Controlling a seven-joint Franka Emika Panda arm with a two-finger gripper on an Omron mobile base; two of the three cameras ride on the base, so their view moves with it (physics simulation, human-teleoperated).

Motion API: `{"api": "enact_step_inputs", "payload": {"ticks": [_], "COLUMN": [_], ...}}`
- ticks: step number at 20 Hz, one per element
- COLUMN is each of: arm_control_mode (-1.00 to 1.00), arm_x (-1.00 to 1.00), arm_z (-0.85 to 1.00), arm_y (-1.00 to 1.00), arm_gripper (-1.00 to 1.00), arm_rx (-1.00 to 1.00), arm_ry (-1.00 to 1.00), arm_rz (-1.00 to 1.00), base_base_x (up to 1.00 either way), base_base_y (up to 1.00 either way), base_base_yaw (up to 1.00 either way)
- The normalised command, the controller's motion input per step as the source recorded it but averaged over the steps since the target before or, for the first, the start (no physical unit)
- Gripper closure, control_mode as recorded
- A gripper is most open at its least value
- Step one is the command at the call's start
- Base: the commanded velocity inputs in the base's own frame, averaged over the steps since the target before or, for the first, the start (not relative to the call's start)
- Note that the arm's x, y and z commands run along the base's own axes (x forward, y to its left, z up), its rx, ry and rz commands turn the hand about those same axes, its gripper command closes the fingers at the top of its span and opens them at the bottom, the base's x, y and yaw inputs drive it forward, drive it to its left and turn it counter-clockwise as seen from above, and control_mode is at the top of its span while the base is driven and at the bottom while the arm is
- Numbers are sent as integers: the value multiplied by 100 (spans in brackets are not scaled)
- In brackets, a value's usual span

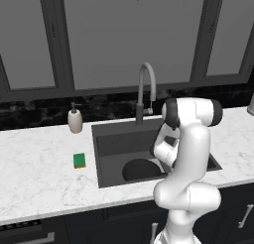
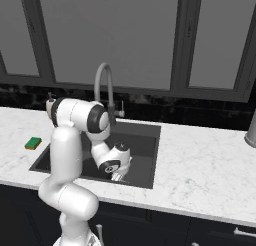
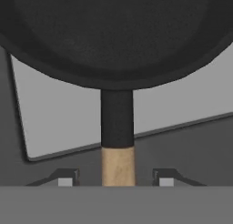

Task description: Pick the pan and sponge and place them into the sink. Then turn on the water.

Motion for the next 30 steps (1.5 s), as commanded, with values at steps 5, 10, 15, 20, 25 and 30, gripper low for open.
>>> {"api": "enact_step_inputs", "payload": {"ticks": [5,10,15,20,25,30], "arm_control_mode": [-100,-100,-100,-100,-100,-100], "arm_x": [0,6,29,8,26,1], "arm_z": [98,100,100,100,92,13], "arm_y": [7,2,0,0,-13,-46], "arm_gripper": [-100,-100,-100,-100,-100,-100], "arm_rx": [0,0,0,1,2,8], "arm_ry": [0,3,15,17,24,5], "arm_rz": [-5,-10,-10,-10,-9,-3], "base_base_x": [0,0,0,0,0,0], "base_base_y": [0,0,0,0,0,0], "base_base_yaw": [0,0,0,0,0,0]}}
